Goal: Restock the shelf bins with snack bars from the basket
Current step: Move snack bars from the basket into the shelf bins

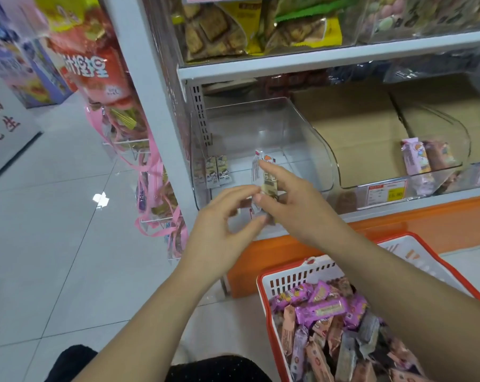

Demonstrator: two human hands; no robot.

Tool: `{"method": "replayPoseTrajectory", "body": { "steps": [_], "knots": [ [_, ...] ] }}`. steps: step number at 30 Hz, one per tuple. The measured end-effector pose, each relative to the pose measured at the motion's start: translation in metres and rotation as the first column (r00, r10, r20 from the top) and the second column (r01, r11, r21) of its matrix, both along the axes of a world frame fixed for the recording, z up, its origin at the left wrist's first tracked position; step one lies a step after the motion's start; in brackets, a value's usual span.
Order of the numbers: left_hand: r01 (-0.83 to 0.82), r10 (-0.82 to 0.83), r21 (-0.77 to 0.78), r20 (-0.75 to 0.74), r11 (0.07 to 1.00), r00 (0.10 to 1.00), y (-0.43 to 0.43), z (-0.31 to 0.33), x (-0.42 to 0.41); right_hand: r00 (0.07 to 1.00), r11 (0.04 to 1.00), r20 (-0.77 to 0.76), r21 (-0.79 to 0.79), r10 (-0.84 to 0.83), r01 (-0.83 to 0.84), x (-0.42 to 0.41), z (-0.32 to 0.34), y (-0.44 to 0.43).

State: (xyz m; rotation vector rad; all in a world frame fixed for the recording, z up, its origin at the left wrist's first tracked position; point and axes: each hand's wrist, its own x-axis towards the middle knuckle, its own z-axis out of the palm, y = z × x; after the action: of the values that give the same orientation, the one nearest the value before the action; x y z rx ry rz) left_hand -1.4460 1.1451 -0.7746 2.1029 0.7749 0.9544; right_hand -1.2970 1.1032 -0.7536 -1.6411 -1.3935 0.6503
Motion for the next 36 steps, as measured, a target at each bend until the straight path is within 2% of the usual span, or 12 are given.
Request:
{"method": "replayPoseTrajectory", "body": {
  "steps": [3, 6, 8, 12, 16, 21, 27, 30, 36],
  "knots": [
    [-0.272, 0.271, 0.120, 0.025, 0.955, 0.962, 0.027, -0.004, -0.014, 0.994, 0.998, 0.110, -0.049, -0.021, 0.027, 0.007, -0.001, 0.035],
    [-0.529, 0.523, 0.086, 0.079, 0.844, 0.848, 0.051, -0.011, -0.029, 0.974, 0.983, 0.225, -0.181, 0.003, 0.039, 0.015, -0.007, 0.077],
    [-0.608, 0.606, 0.062, 0.046, 0.791, 0.794, 0.061, -0.016, -0.031, 0.960, 0.954, 0.275, -0.297, 0.056, 0.029, 0.020, -0.016, 0.104],
    [-0.574, 0.576, -0.041, 0.047, 0.818, 0.816, 0.074, -0.025, -0.025, 0.916, 0.886, 0.367, -0.462, 0.163, 0.027, 0.023, -0.036, 0.148],
    [-0.495, 0.503, -0.105, 0.071, 0.863, 0.862, 0.082, -0.028, -0.023, 0.866, 0.854, 0.465, -0.512, 0.185, 0.092, 0.023, -0.047, 0.185],
    [-0.476, 0.485, -0.105, 0.097, 0.873, 0.869, 0.087, -0.026, -0.022, 0.827, 0.876, 0.541, -0.462, 0.153, 0.139, 0.015, -0.055, 0.207],
    [-0.433, 0.440, -0.096, 0.072, 0.896, 0.895, 0.093, -0.029, -0.029, 0.807, 0.821, 0.527, -0.563, 0.267, 0.096, 0.018, -0.058, 0.206],
    [-0.427, 0.435, -0.102, 0.081, 0.899, 0.897, 0.093, -0.030, -0.029, 0.743, 0.859, 0.615, -0.500, 0.265, 0.108, 0.021, -0.064, 0.205],
    [-0.427, 0.437, -0.108, 0.098, 0.898, 0.894, 0.093, -0.033, -0.028, 0.722, 0.880, 0.639, -0.467, 0.267, 0.088, 0.022, -0.070, 0.214]
  ]
}}
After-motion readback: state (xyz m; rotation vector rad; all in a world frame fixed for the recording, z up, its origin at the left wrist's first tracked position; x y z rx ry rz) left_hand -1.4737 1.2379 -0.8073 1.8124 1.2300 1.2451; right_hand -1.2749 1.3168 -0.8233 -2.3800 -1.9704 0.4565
